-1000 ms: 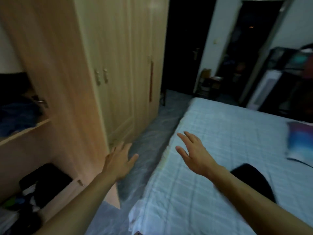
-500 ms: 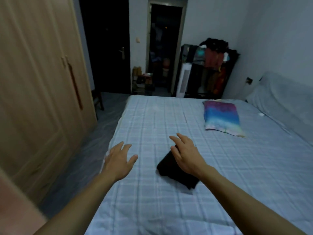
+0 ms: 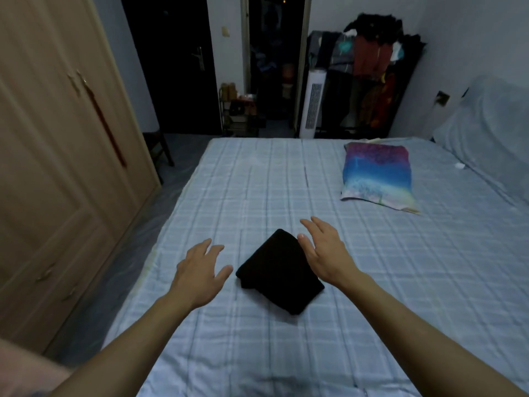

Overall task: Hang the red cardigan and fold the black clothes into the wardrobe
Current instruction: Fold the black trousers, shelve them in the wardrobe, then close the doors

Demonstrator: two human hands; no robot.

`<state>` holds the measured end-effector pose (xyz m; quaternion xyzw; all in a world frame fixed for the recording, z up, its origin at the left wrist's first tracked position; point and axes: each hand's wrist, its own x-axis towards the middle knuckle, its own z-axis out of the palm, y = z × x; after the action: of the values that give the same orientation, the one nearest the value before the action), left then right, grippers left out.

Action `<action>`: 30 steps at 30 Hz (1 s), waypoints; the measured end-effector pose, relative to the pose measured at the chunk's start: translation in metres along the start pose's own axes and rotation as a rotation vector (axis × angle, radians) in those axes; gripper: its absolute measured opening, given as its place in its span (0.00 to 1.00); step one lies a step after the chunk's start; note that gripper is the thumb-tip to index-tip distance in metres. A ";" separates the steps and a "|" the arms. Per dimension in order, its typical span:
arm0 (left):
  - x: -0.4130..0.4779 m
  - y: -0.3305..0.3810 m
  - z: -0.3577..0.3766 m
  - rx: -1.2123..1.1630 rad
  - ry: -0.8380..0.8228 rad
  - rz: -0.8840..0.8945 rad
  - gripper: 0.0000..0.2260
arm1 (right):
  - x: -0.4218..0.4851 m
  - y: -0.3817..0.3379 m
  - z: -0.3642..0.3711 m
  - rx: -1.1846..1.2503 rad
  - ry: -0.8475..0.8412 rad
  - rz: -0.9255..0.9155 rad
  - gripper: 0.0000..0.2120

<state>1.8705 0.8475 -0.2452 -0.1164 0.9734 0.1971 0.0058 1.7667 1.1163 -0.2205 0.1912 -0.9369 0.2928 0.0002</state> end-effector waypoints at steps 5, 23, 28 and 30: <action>0.039 0.001 0.020 0.013 -0.059 -0.032 0.28 | 0.031 0.029 0.010 0.005 -0.016 0.022 0.24; 0.189 0.047 0.174 0.009 -0.469 0.175 0.31 | 0.068 0.163 0.083 -0.029 -0.155 0.347 0.26; 0.196 0.072 0.231 -0.010 -0.546 0.150 0.31 | 0.070 0.209 0.117 0.001 -0.259 0.375 0.28; 0.195 0.080 0.253 0.004 -0.559 0.132 0.31 | 0.073 0.225 0.133 0.019 -0.321 0.372 0.29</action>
<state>1.6535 0.9727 -0.4591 0.0058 0.9399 0.2197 0.2613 1.6328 1.1872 -0.4463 0.0597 -0.9412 0.2624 -0.2045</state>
